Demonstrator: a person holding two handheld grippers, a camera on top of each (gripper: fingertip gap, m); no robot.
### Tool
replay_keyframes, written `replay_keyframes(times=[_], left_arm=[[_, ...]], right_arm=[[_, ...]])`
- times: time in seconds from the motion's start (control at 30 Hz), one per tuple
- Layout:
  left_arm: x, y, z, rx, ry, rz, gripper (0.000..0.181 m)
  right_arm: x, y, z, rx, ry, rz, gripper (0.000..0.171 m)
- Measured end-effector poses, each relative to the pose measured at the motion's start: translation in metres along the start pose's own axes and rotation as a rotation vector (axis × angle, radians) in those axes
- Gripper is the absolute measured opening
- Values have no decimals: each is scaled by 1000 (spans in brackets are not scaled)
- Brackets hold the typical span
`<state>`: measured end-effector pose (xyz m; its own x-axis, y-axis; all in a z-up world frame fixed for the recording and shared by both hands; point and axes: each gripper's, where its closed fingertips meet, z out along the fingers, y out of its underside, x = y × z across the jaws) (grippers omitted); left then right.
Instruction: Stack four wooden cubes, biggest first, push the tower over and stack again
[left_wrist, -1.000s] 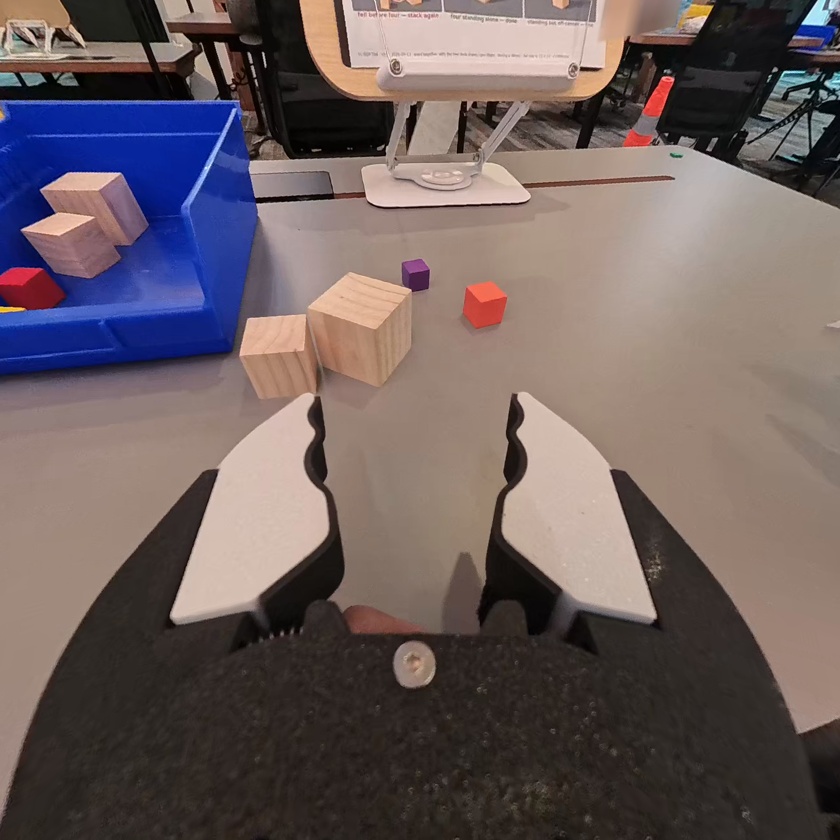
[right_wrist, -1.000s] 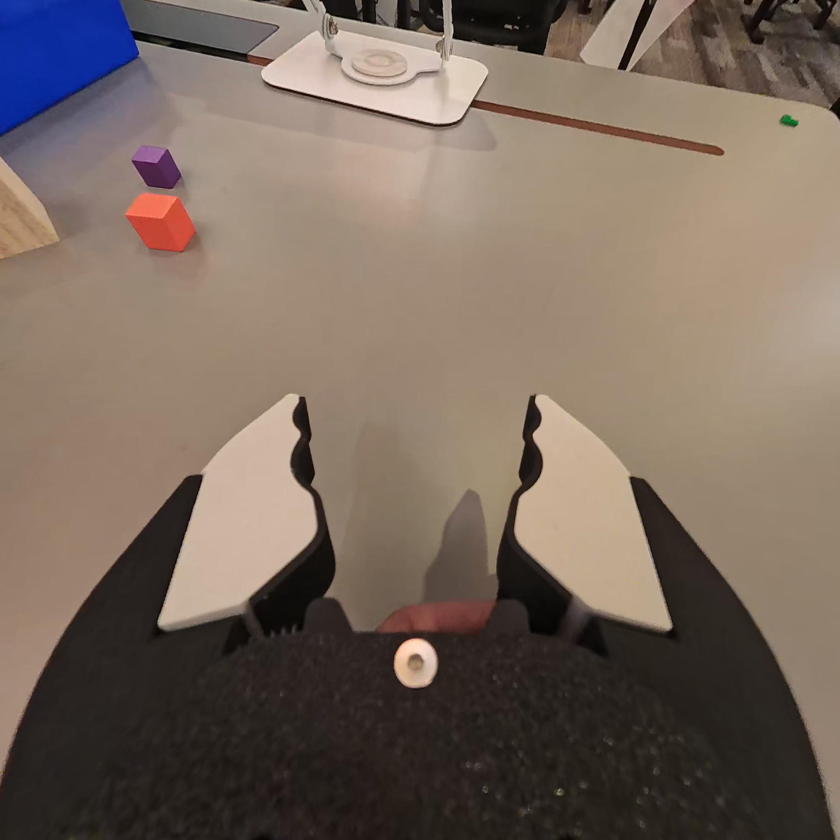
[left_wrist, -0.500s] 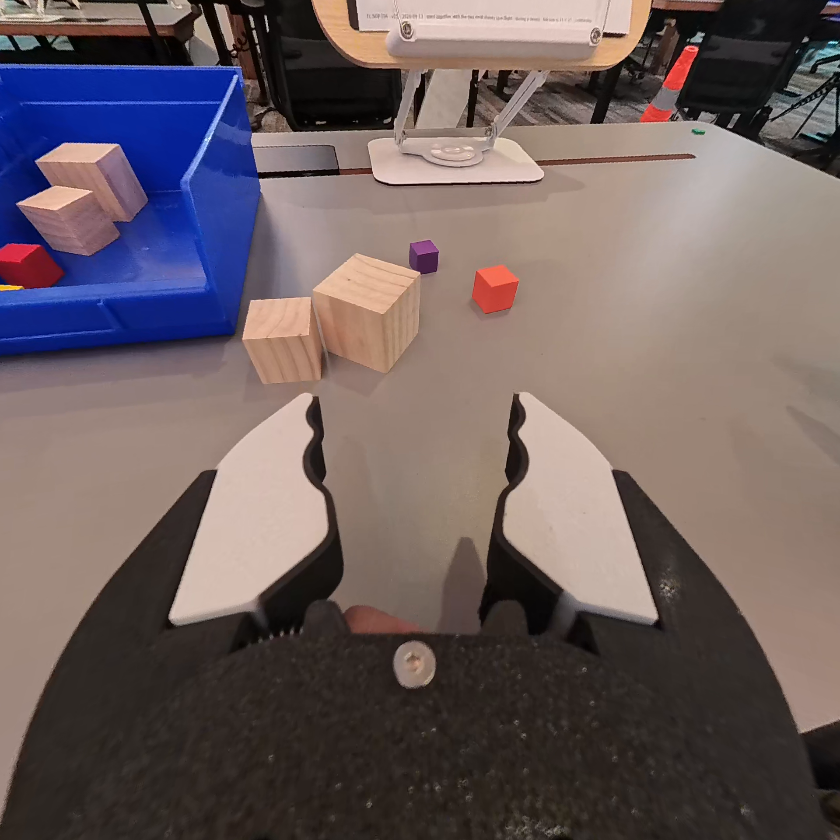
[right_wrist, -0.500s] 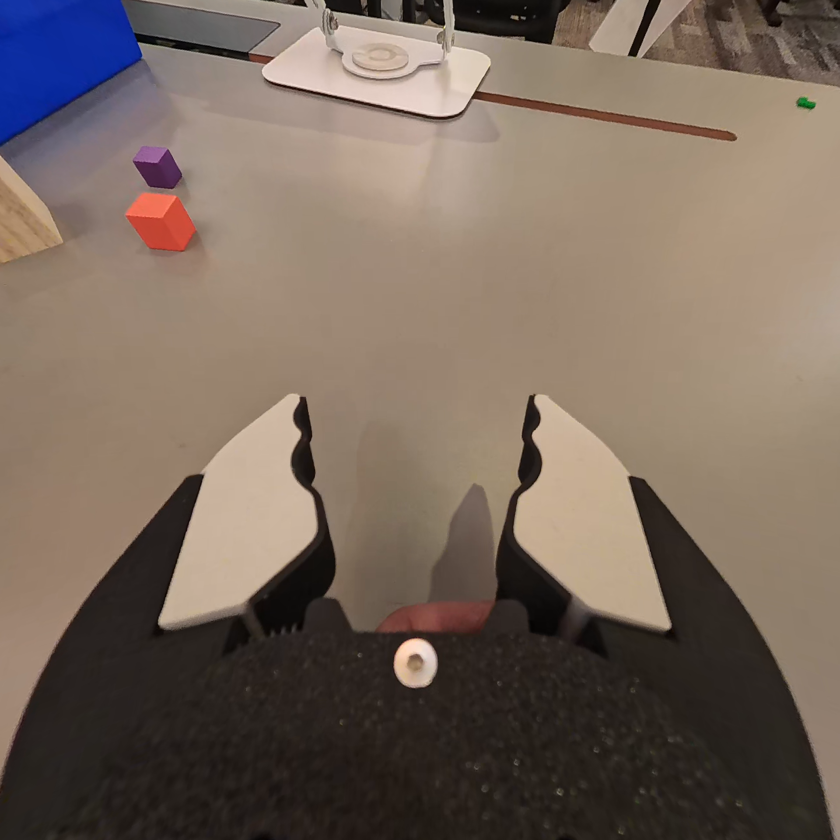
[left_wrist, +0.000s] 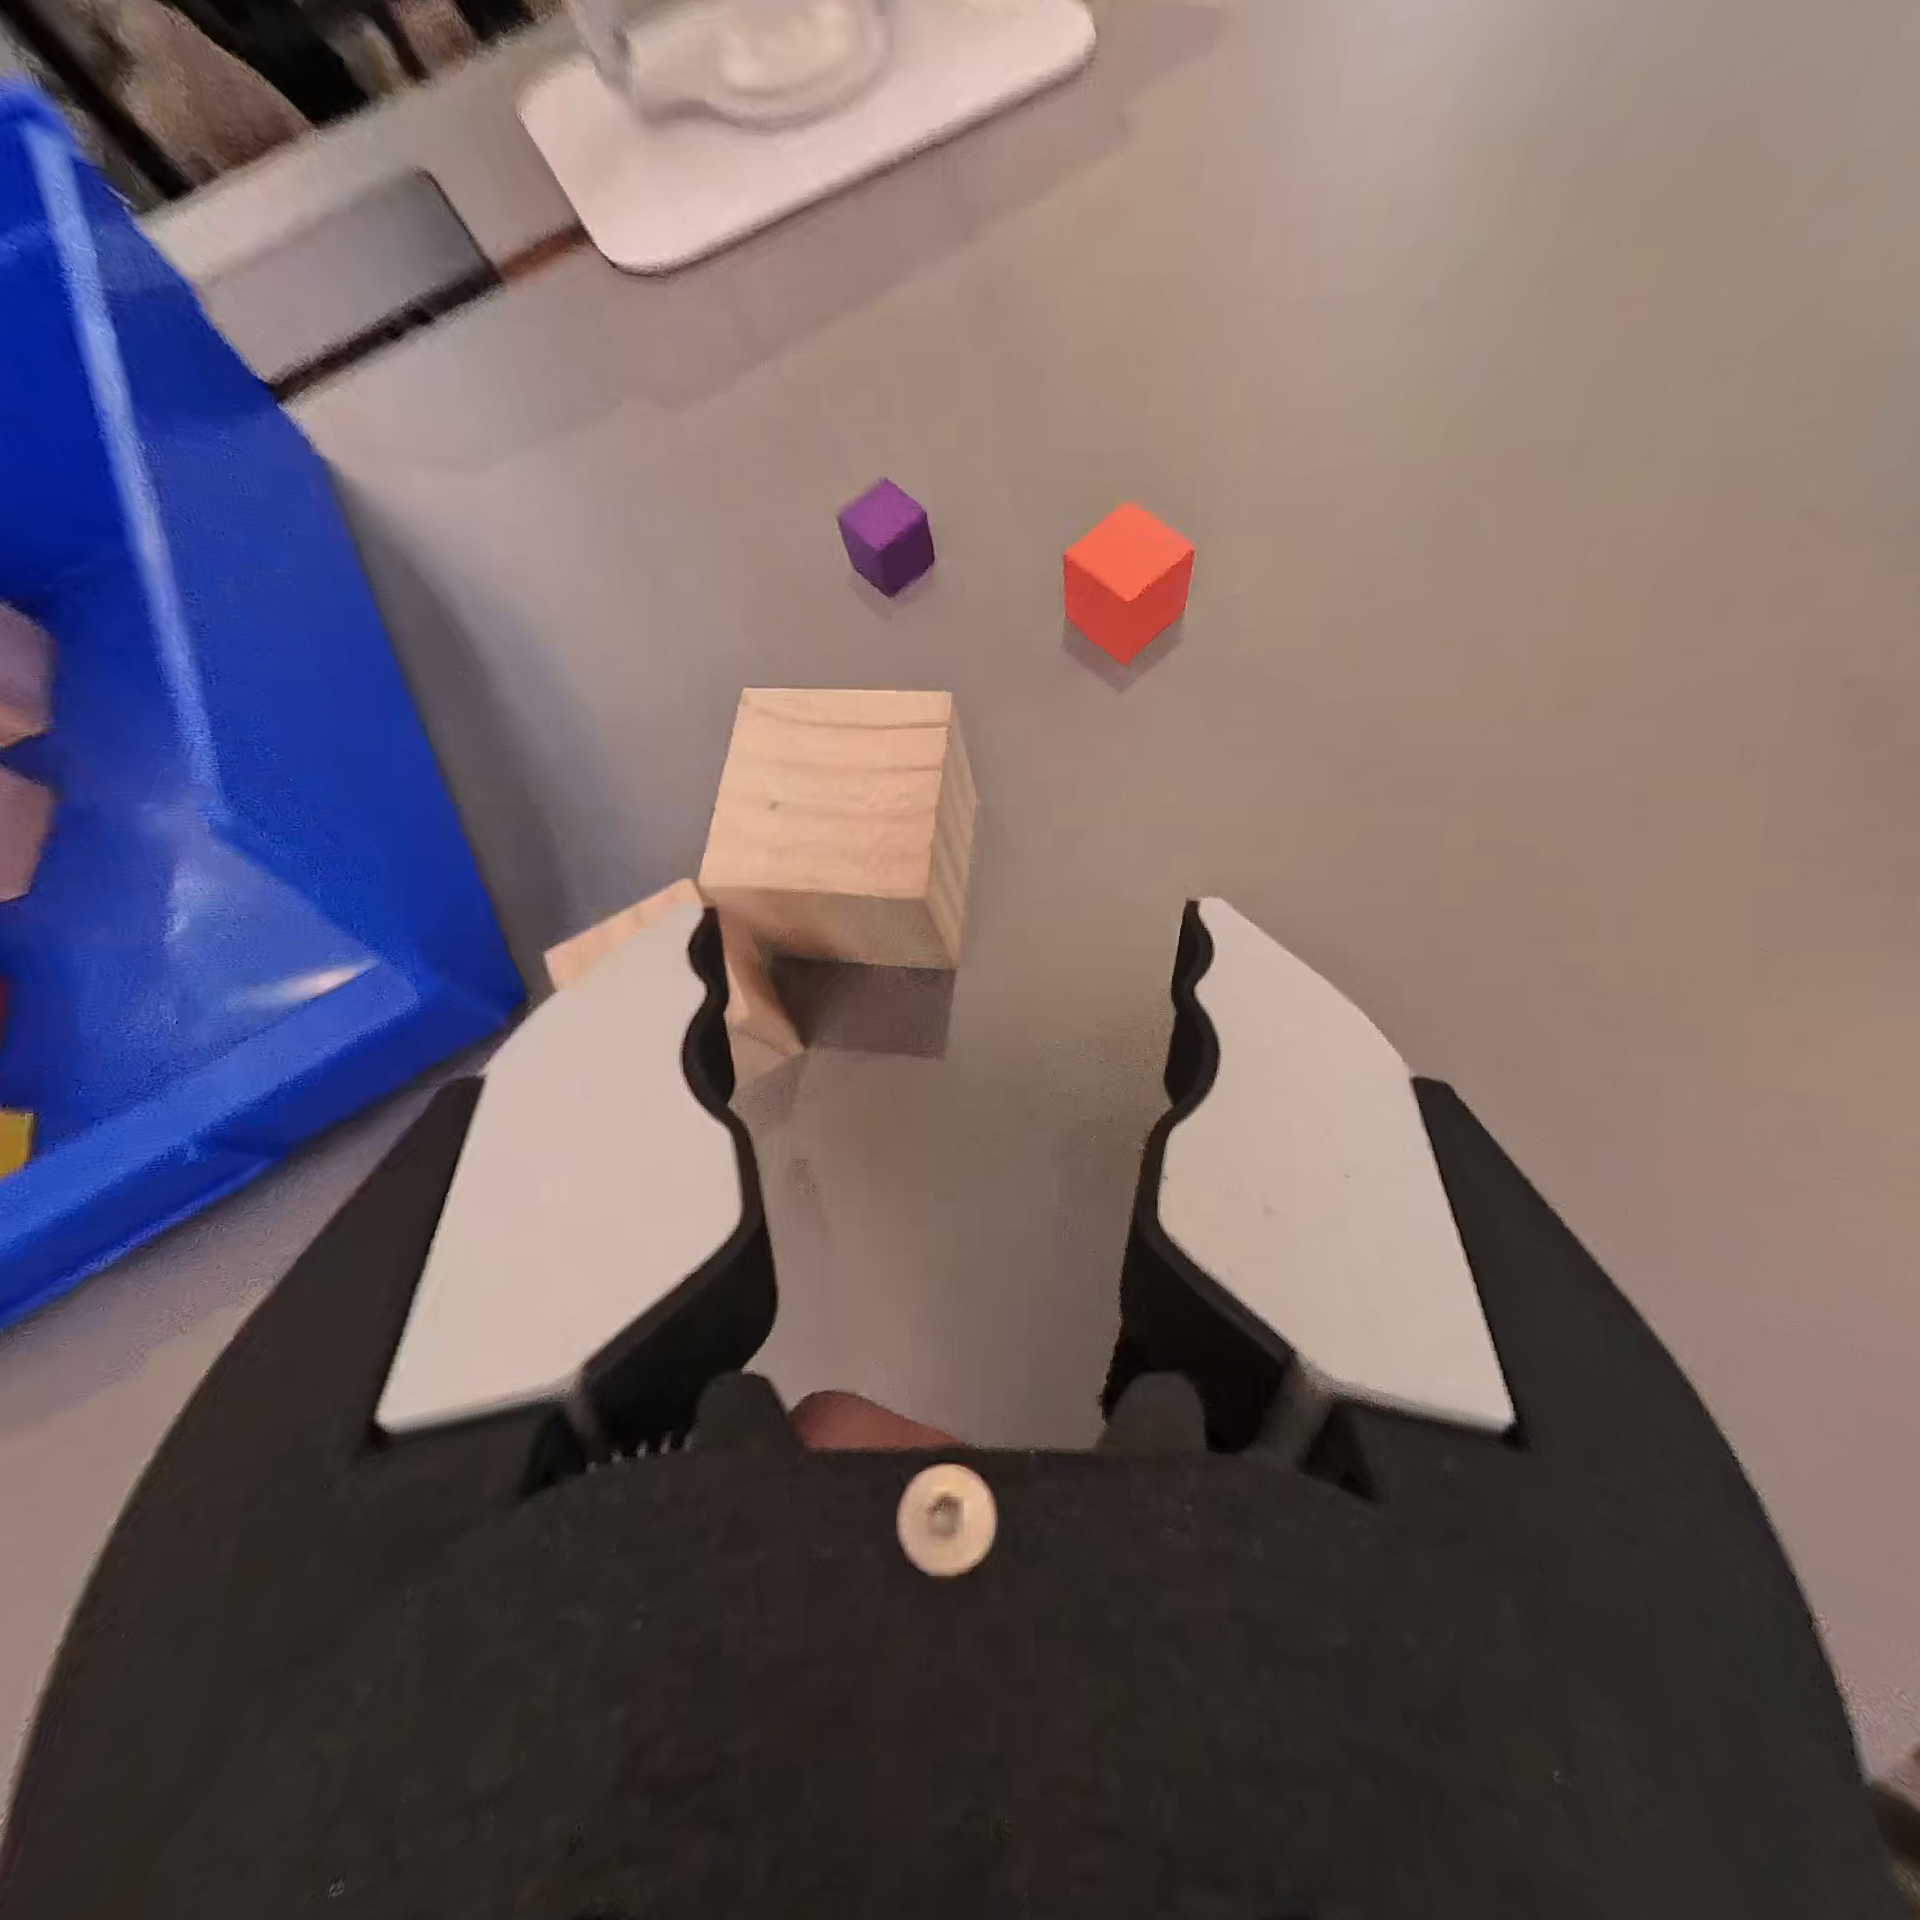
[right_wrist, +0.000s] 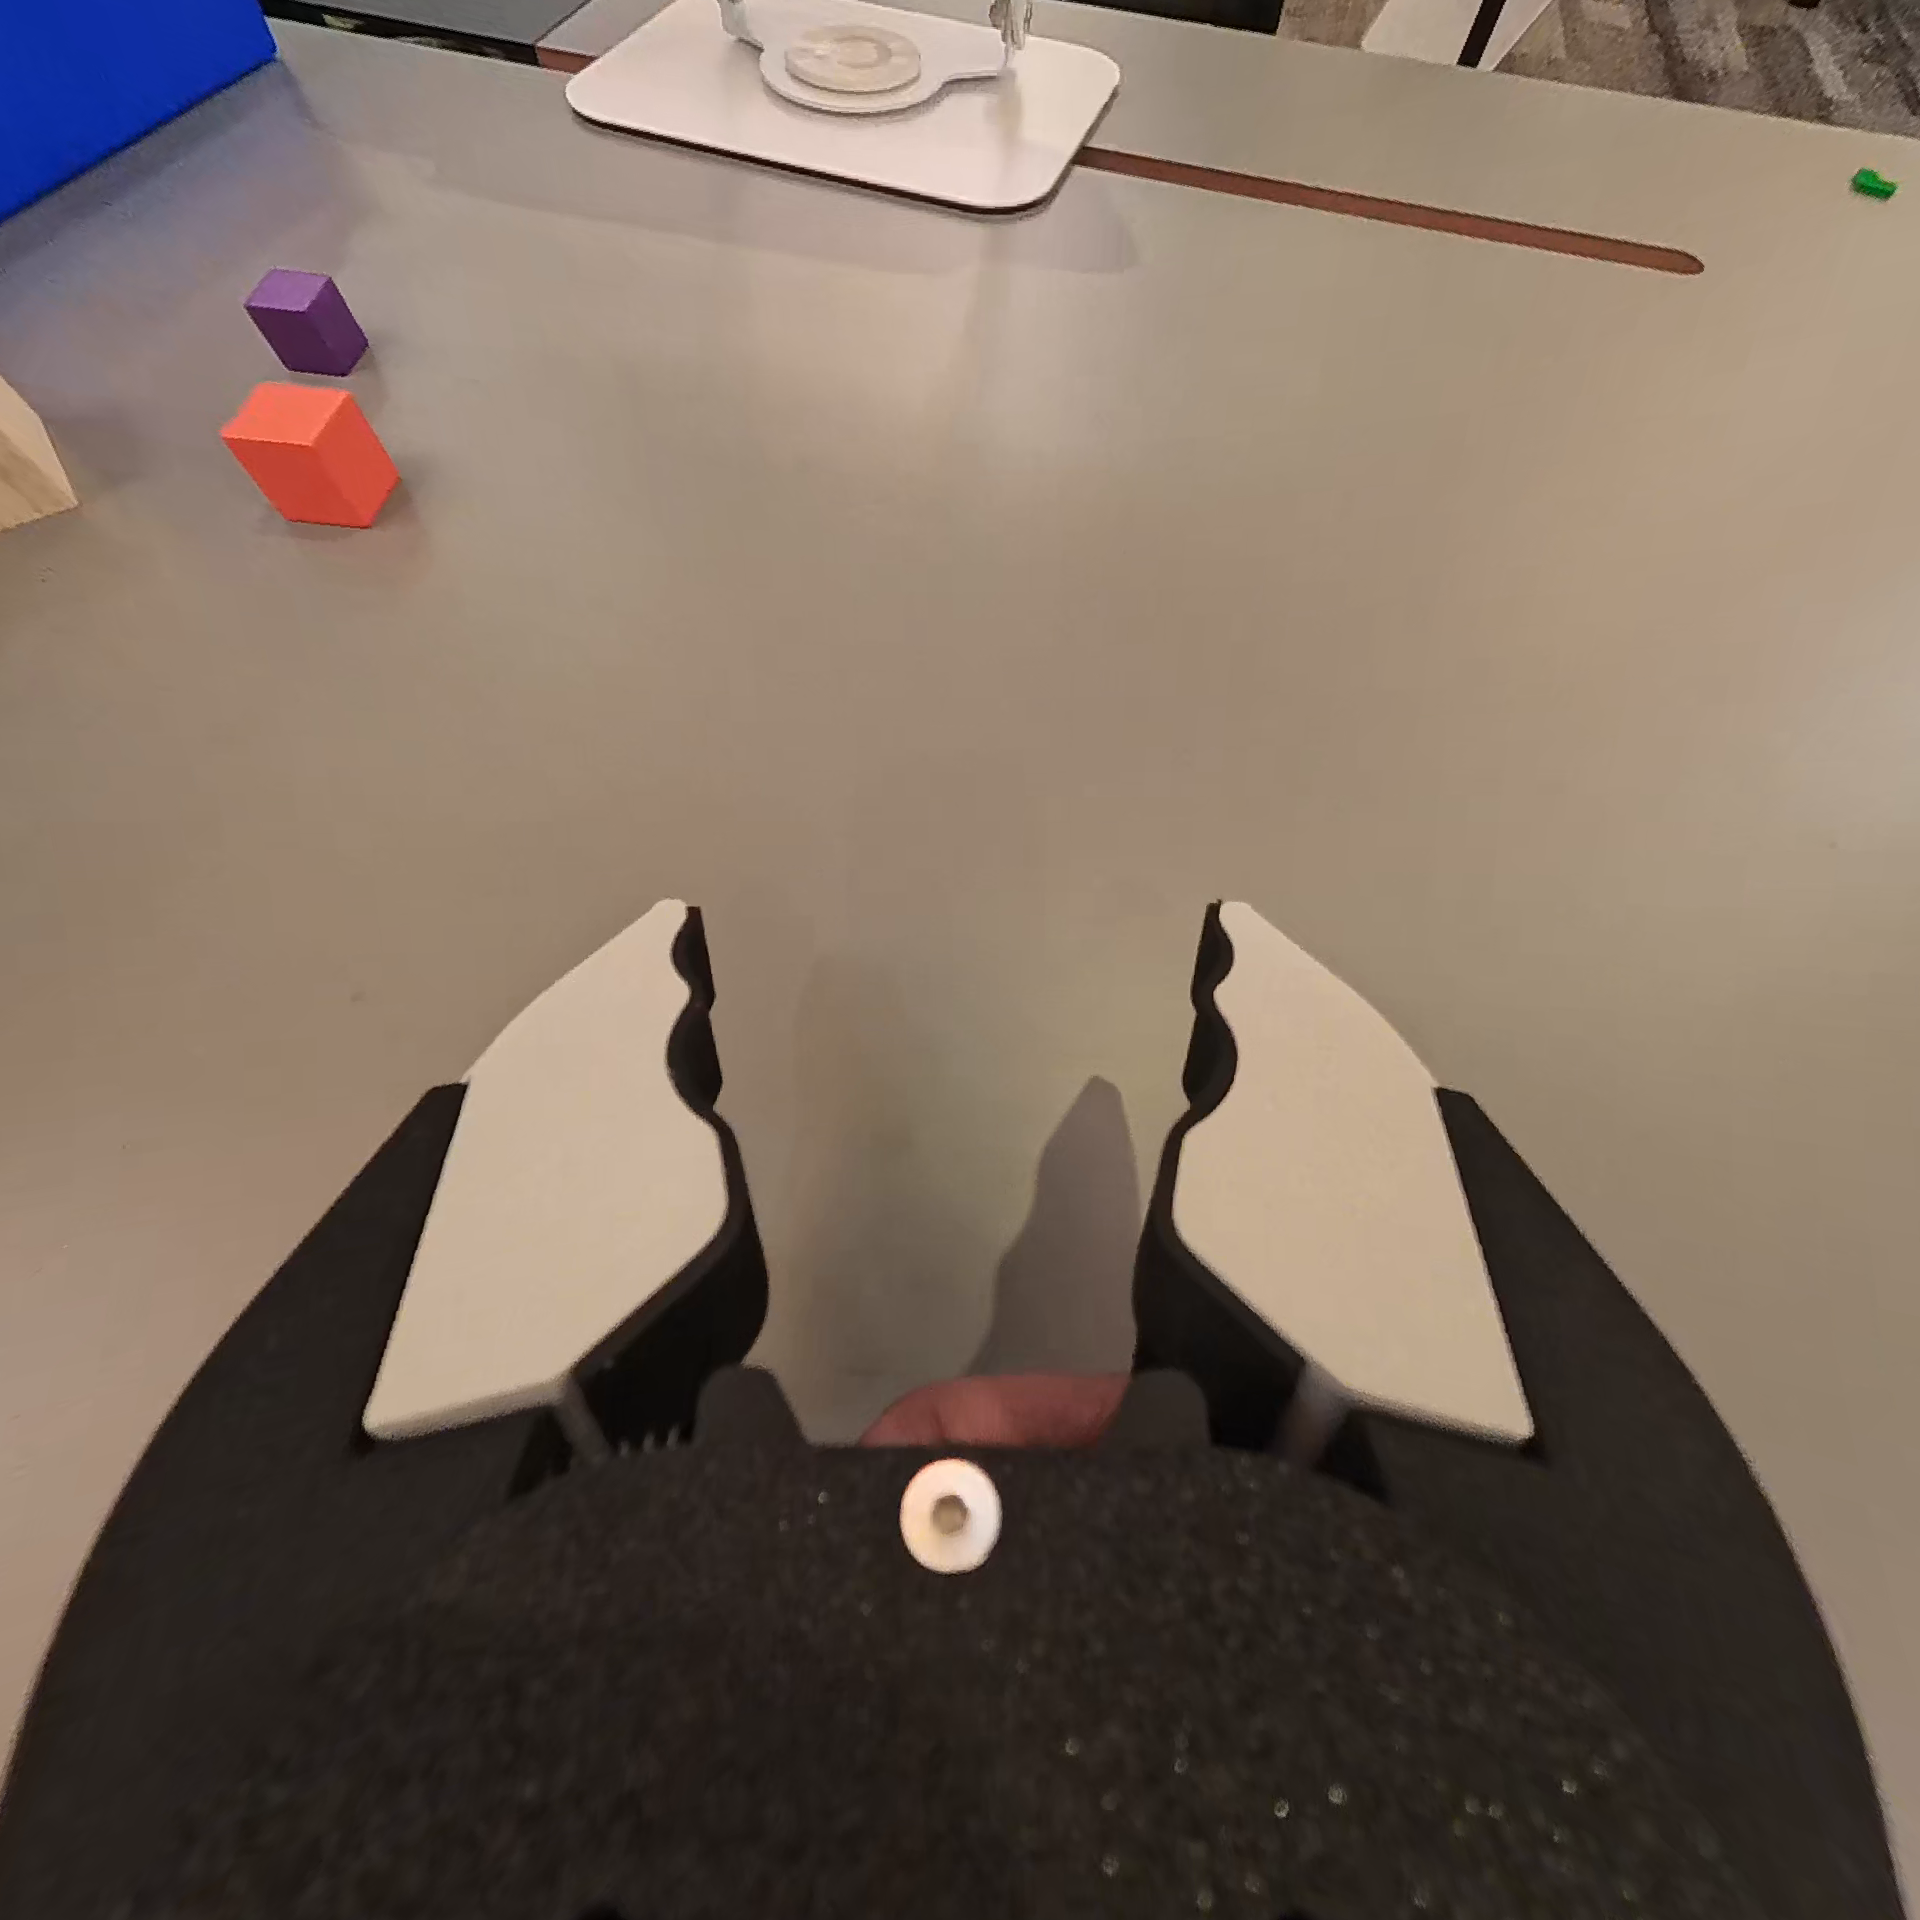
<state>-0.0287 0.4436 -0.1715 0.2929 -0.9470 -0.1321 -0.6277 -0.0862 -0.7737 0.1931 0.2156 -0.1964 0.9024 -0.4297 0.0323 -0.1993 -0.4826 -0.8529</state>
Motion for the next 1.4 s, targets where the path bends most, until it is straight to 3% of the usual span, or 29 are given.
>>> replay_keyframes(times=[0.3,0.4,0.77,1.07,1.17,1.4], left_arm=[[-23,9,62,-380,62,149,88],[-24,14,72,-435,89,120,62],[-14,2,73,-347,130,139,61],[73,-52,52,-207,366,544,61],[101,-59,63,-214,456,683,61],[126,-58,99,-284,584,757,61]], right_arm=[[2,3,3,-11,-12,9,88],[2,5,4,-16,-16,12,88],[4,4,4,-13,-19,14,87],[7,2,2,-5,-15,9,87],[9,1,1,-2,-13,9,87],[7,0,1,2,-21,8,87]])
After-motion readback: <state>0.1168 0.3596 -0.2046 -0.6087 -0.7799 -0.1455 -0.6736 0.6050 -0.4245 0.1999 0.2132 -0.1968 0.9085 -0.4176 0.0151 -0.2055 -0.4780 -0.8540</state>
